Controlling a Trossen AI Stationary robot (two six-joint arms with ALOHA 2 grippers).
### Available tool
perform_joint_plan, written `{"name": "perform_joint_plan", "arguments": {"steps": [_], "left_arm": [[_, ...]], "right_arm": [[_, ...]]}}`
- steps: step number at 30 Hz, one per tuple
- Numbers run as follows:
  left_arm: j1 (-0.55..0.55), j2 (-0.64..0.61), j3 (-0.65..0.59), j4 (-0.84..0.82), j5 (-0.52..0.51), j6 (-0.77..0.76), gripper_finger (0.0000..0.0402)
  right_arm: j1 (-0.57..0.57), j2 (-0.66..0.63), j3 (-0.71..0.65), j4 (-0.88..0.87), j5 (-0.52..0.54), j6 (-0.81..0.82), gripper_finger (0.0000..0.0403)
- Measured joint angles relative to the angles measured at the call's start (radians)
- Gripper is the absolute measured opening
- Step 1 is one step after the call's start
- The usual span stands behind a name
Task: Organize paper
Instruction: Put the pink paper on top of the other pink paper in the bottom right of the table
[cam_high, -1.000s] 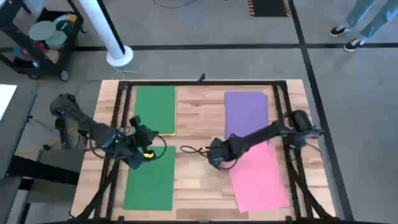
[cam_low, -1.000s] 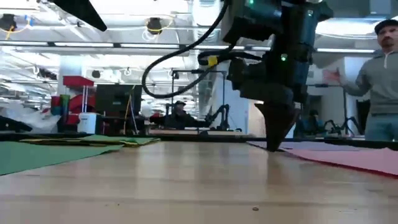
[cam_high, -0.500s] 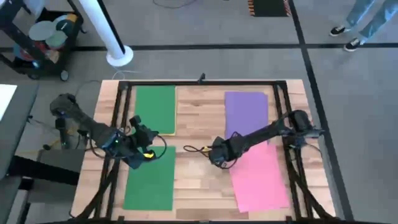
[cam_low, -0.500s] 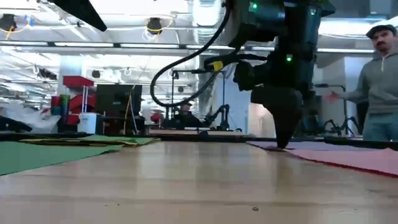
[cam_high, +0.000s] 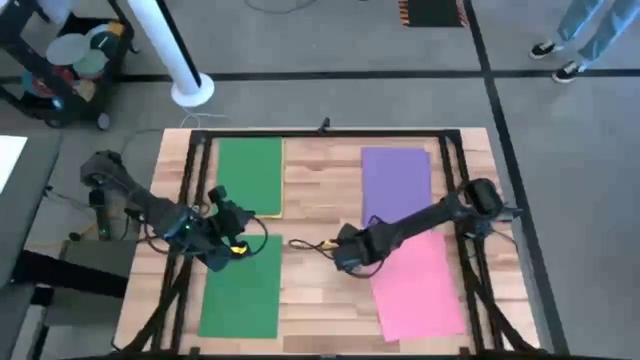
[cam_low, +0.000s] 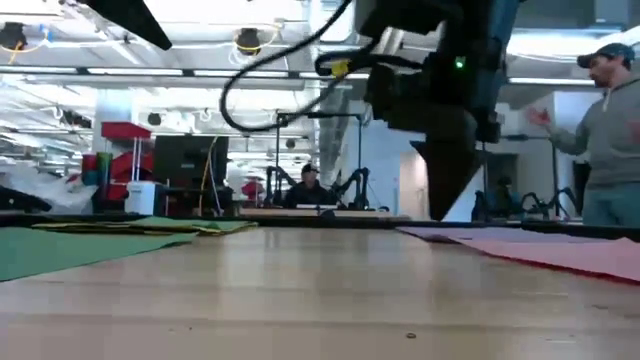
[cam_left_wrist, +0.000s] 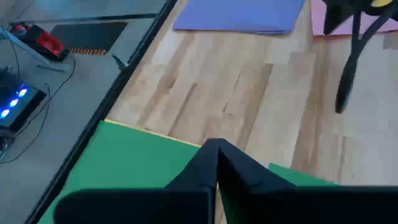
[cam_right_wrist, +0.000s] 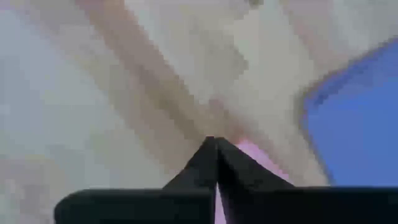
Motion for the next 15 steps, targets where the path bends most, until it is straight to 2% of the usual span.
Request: {"name": "perform_joint_plan", "arguments": {"steps": [2, 15], "left_arm": [[0.0, 0.0, 0.0, 0.0, 0.0, 0.0, 0.0], [0.0, 0.0, 0.0, 0.0, 0.006, 0.0, 0.0]], "right_arm": [[0.0, 0.0, -0.018, 0.04, -0.008, 0.002, 0.0], [-0.019, -0.001, -0.032, 0.025, -0.038, 0.01, 0.0]]}}
